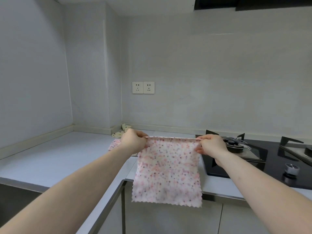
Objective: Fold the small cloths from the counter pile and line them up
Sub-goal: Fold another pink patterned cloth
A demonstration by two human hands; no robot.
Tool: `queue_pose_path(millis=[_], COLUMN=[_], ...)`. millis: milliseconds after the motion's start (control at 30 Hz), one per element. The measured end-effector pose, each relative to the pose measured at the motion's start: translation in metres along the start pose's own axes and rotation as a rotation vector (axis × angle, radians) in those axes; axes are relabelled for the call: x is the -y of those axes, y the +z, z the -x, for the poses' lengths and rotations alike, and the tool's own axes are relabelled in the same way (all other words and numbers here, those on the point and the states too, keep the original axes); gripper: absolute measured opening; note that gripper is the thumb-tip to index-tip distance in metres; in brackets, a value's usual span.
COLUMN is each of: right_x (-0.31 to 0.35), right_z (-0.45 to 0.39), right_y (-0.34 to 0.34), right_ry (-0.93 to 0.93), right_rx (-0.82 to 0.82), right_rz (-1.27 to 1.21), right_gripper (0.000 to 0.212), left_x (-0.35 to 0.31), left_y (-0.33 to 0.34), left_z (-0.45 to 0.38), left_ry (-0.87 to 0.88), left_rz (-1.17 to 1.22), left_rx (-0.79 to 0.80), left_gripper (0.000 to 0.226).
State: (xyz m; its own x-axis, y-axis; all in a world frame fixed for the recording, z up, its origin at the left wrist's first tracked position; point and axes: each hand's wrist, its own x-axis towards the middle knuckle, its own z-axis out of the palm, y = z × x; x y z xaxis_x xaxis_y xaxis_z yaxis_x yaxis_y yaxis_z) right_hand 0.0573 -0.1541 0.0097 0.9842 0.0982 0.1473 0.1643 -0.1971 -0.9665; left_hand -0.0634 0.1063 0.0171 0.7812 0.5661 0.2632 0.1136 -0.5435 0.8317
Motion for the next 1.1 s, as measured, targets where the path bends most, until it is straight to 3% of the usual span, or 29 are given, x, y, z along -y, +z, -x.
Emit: queue_pose_path(millis=[300, 767, 933, 1100], right_x=[-0.021, -0.068, -0.079, -0.080], right_z=[-0.034, -0.003, 0.002, 0.010], right_y=[0.009, -0.003, 0.003, 0.007], right_ry=[-0.074, -0.494, -0.461, -0.341], right_rx=[-0.014, 0.055, 0.101, 0.109], right_rz=[0.014, 0.799, 0.971, 0.960], right_gripper=[0.017, 0.026, 0.027, 0.037], left_x=[0.017, 0.073, 0.085, 0.097], left_y=[0.017, 0.031, 0.035, 0.038], left_z=[-0.025, 0.011, 0.021, 0.025], left_ry=[0.073, 0.318, 0.316, 0.372], left_rz=[-0.012, -0.472, -0.535, -0.483], left_rx=[-0.018, 0.153, 0.205, 0.121], left_gripper=[0.019, 0.030, 0.029, 0.032])
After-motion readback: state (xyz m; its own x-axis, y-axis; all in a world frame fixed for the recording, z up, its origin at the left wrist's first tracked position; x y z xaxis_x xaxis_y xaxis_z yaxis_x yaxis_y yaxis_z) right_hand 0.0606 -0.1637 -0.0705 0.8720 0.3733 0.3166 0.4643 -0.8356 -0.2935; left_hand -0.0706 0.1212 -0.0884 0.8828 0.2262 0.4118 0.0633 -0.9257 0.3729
